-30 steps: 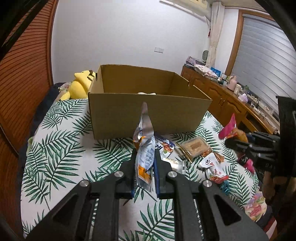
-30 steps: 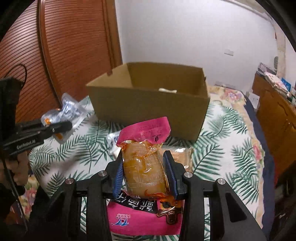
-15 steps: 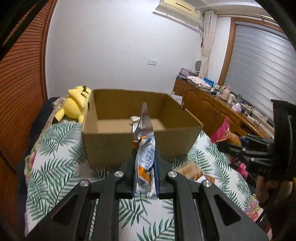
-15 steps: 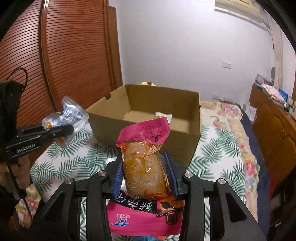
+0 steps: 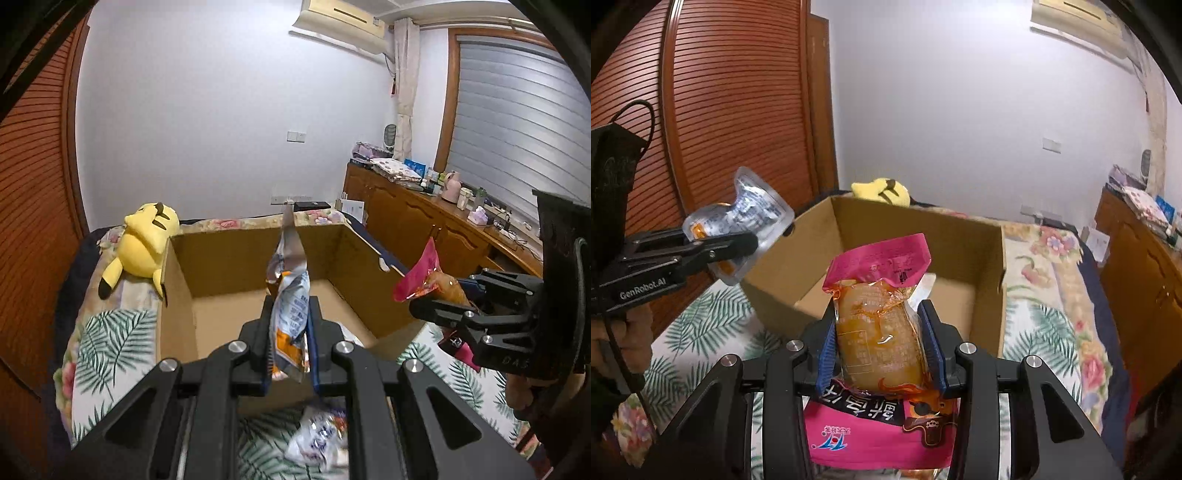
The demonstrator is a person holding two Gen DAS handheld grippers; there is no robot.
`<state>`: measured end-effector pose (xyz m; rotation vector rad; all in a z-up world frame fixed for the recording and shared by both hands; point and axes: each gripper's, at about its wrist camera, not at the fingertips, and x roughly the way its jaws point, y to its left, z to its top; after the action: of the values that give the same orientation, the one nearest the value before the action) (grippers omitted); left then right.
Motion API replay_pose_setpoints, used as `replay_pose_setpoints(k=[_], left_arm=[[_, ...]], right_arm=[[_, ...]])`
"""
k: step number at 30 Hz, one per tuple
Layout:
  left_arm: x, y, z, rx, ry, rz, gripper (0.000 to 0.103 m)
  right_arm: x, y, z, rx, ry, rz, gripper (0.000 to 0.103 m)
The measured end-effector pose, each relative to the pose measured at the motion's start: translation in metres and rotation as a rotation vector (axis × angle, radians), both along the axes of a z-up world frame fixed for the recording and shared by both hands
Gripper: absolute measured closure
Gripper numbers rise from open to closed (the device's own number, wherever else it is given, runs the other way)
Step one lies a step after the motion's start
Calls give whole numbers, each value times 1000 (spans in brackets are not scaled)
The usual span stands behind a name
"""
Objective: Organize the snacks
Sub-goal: 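Lift both held snacks and carry them over the cardboard box, then open both grippers to drop the snacks into the box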
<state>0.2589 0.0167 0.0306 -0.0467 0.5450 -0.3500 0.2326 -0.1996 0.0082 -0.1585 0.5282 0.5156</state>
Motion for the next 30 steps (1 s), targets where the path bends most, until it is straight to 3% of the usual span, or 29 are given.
replay_pose_setpoints(k=[15, 30], left_arm=[[61, -12, -42, 7, 93, 4, 91], [71, -10, -58, 15, 126, 29, 90]], right_arm=[[76, 4, -24, 5, 63, -64, 62], [88, 12, -51, -30, 119, -101, 59]])
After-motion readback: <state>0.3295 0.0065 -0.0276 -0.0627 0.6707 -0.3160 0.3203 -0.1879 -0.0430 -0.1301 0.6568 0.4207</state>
